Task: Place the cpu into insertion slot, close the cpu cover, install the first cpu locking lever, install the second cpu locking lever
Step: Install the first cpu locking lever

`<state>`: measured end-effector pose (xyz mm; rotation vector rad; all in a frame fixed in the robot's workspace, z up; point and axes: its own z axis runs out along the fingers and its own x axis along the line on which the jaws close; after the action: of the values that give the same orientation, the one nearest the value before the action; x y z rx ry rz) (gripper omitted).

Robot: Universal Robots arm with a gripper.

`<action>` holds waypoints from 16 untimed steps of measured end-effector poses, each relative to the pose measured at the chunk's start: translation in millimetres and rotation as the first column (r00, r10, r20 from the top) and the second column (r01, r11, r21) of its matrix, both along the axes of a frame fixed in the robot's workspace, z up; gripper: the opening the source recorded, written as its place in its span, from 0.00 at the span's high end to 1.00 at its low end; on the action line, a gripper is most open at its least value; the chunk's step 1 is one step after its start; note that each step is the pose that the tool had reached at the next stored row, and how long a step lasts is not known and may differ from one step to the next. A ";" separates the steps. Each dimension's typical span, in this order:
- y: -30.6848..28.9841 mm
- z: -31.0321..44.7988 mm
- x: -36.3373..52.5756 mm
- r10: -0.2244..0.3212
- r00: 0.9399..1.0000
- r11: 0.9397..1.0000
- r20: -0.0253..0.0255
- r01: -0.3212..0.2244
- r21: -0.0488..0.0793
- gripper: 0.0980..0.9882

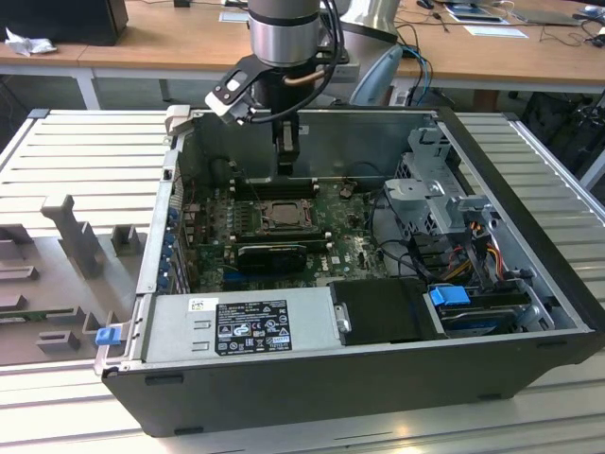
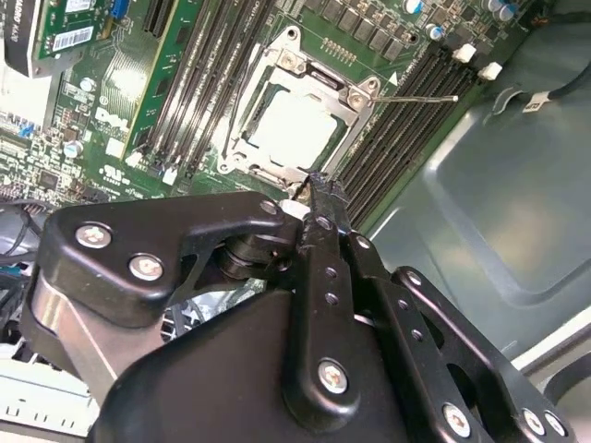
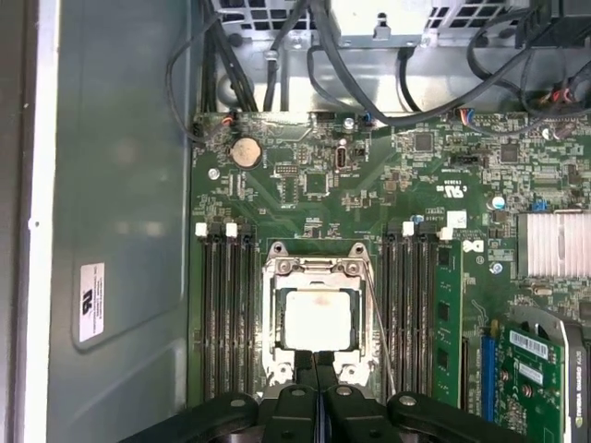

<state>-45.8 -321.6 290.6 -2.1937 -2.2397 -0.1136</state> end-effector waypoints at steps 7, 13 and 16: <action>0.0 0.0 0.0 0.119 0.993 0.993 0.000 -0.119 0.000 0.99; 0.0 0.0 0.0 0.165 0.986 0.986 0.000 -0.165 0.000 0.99; 0.0 0.0 0.0 0.182 0.983 0.983 0.000 -0.182 0.000 0.99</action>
<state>-45.8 -321.6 290.6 -1.9761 -2.4254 -0.1123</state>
